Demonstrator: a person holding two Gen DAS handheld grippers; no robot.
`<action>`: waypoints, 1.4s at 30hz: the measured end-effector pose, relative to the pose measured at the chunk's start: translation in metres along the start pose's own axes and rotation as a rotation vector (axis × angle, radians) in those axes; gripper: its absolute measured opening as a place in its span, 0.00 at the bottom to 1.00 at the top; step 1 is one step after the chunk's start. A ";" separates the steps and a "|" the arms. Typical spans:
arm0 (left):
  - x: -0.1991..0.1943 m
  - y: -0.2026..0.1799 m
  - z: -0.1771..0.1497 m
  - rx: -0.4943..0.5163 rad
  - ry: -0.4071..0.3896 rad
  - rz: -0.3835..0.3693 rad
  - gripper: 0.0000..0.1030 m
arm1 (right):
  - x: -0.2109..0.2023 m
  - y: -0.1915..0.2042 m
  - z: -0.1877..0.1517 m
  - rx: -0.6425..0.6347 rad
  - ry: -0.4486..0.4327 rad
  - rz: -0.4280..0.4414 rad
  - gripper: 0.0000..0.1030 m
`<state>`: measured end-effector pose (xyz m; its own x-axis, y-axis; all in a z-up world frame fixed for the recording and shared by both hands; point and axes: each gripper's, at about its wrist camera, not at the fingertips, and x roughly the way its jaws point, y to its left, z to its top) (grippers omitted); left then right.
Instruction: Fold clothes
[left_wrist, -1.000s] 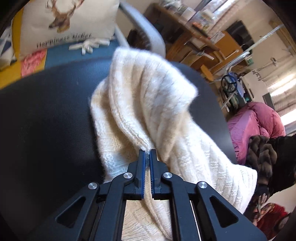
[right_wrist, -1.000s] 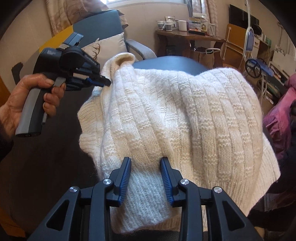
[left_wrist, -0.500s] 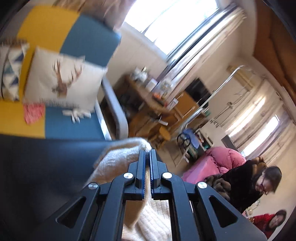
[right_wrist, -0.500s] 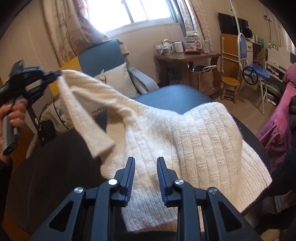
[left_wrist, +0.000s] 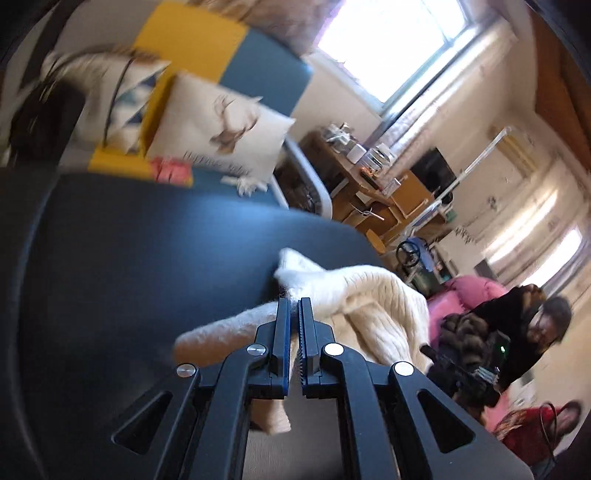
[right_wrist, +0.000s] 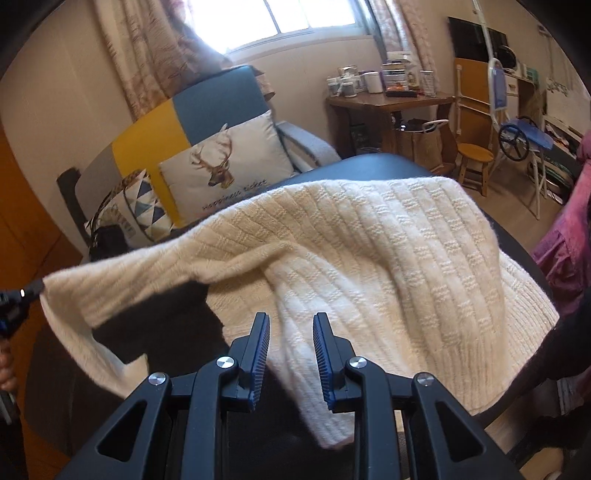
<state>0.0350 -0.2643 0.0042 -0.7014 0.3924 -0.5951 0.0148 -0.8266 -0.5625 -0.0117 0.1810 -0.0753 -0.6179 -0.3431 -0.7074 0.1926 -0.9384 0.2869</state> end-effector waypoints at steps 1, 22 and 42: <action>-0.005 0.007 -0.012 -0.017 0.006 0.003 0.02 | 0.000 0.005 0.001 -0.018 0.014 0.011 0.23; -0.021 0.063 -0.106 -0.139 0.085 0.081 0.02 | 0.069 -0.107 0.153 0.260 0.330 0.004 0.35; -0.013 0.077 -0.096 -0.179 0.121 0.150 0.03 | 0.030 0.050 0.040 -0.388 0.188 -0.224 0.39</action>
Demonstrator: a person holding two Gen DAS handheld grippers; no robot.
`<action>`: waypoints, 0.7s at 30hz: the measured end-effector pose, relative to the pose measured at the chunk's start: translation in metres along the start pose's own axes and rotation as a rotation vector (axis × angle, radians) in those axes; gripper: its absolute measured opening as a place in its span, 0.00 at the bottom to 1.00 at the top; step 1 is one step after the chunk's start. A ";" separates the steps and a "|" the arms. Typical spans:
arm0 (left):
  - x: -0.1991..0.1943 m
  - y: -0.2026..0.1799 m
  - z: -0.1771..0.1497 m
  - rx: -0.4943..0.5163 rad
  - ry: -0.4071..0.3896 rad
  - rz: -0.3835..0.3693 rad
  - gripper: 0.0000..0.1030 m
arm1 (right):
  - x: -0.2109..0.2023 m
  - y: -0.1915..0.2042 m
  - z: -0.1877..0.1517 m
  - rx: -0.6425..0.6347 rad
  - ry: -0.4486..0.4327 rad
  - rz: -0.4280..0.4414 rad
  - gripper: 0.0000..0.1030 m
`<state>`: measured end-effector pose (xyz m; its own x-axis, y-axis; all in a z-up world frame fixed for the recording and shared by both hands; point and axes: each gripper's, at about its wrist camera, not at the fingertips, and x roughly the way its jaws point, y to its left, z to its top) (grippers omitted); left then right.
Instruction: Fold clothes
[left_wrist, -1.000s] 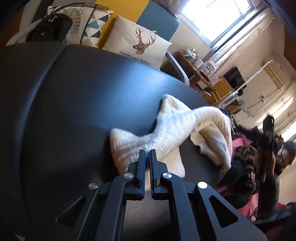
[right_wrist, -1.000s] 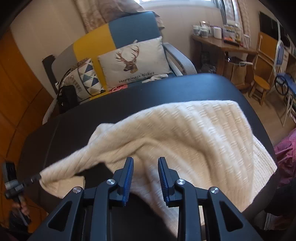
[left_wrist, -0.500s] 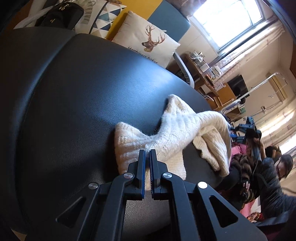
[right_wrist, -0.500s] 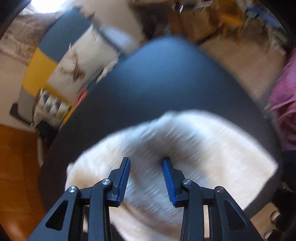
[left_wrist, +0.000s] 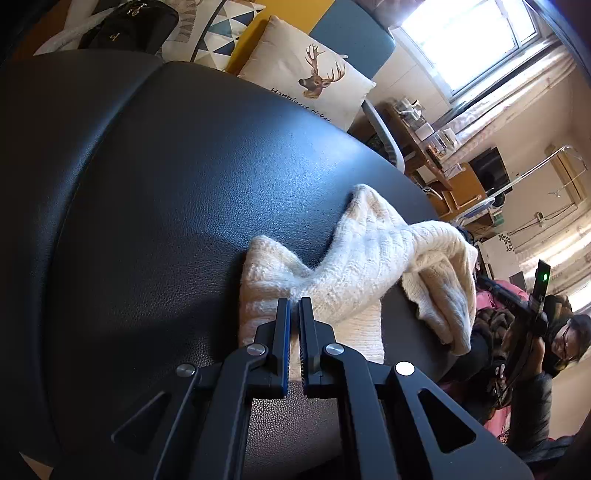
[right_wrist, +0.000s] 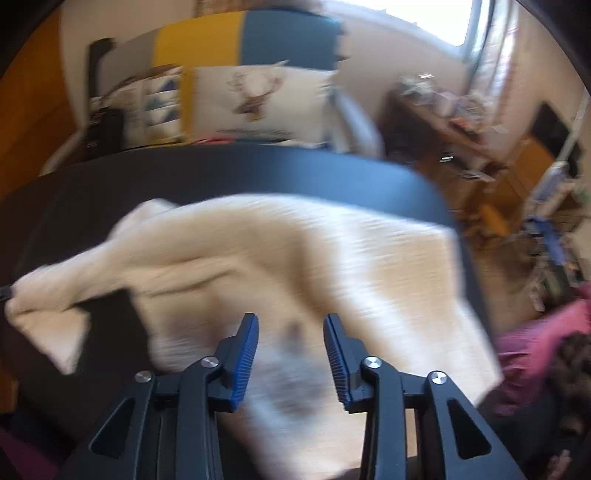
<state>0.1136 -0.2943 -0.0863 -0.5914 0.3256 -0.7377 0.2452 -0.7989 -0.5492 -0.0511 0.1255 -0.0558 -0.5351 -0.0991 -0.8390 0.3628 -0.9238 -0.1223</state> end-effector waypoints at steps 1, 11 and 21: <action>0.000 0.000 0.000 -0.006 -0.004 -0.001 0.03 | 0.003 -0.019 0.005 0.054 0.017 0.020 0.39; 0.000 -0.004 0.000 -0.006 0.007 0.032 0.03 | 0.080 -0.170 0.003 0.599 0.210 0.324 0.39; 0.006 -0.019 0.007 0.026 0.033 0.060 0.03 | 0.091 -0.097 0.000 0.414 0.213 0.546 0.58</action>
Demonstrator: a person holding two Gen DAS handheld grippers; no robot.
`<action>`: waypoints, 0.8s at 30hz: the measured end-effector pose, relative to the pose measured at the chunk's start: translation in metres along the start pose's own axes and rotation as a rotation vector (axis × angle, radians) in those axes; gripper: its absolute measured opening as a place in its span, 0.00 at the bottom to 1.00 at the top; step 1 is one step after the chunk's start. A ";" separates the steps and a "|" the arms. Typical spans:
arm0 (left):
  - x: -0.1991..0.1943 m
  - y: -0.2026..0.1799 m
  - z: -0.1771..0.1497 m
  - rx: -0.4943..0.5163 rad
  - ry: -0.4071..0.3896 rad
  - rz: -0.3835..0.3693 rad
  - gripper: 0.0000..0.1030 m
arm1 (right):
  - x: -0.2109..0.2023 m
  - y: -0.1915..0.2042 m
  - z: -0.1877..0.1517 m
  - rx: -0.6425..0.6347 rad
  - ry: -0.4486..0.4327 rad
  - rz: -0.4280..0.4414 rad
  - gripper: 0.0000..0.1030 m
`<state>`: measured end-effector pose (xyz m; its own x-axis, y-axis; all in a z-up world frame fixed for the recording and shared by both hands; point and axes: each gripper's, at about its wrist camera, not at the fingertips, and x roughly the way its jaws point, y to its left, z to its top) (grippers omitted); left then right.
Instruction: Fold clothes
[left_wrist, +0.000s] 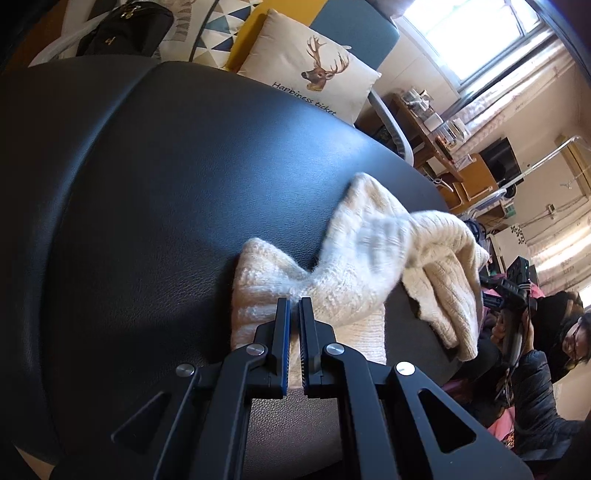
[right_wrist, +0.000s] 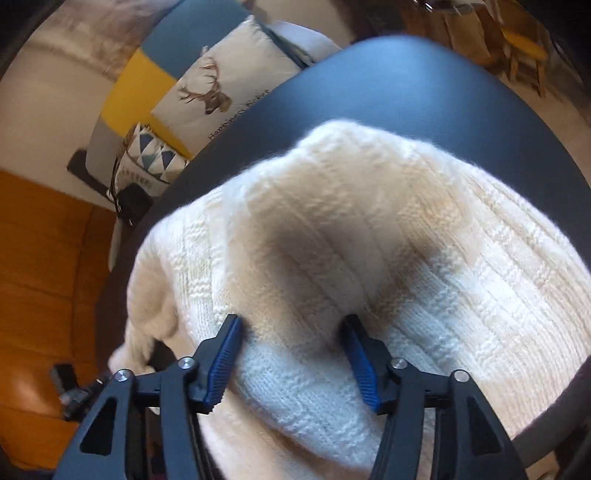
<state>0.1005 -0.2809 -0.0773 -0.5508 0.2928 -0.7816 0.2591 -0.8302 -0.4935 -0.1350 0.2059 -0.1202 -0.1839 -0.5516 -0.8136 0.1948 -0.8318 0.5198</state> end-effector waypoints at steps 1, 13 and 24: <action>0.000 -0.002 0.000 0.004 0.001 0.001 0.03 | 0.003 0.009 -0.006 -0.038 -0.004 -0.021 0.59; -0.003 -0.004 -0.002 0.021 -0.012 -0.032 0.04 | 0.016 0.070 -0.018 -0.270 0.014 -0.266 0.65; -0.008 -0.005 -0.001 0.033 -0.022 -0.060 0.04 | 0.046 0.077 -0.014 -0.261 0.147 -0.443 0.81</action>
<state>0.1043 -0.2787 -0.0685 -0.5823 0.3323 -0.7420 0.1989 -0.8267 -0.5263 -0.1151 0.1177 -0.1211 -0.1693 -0.1210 -0.9781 0.3663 -0.9291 0.0516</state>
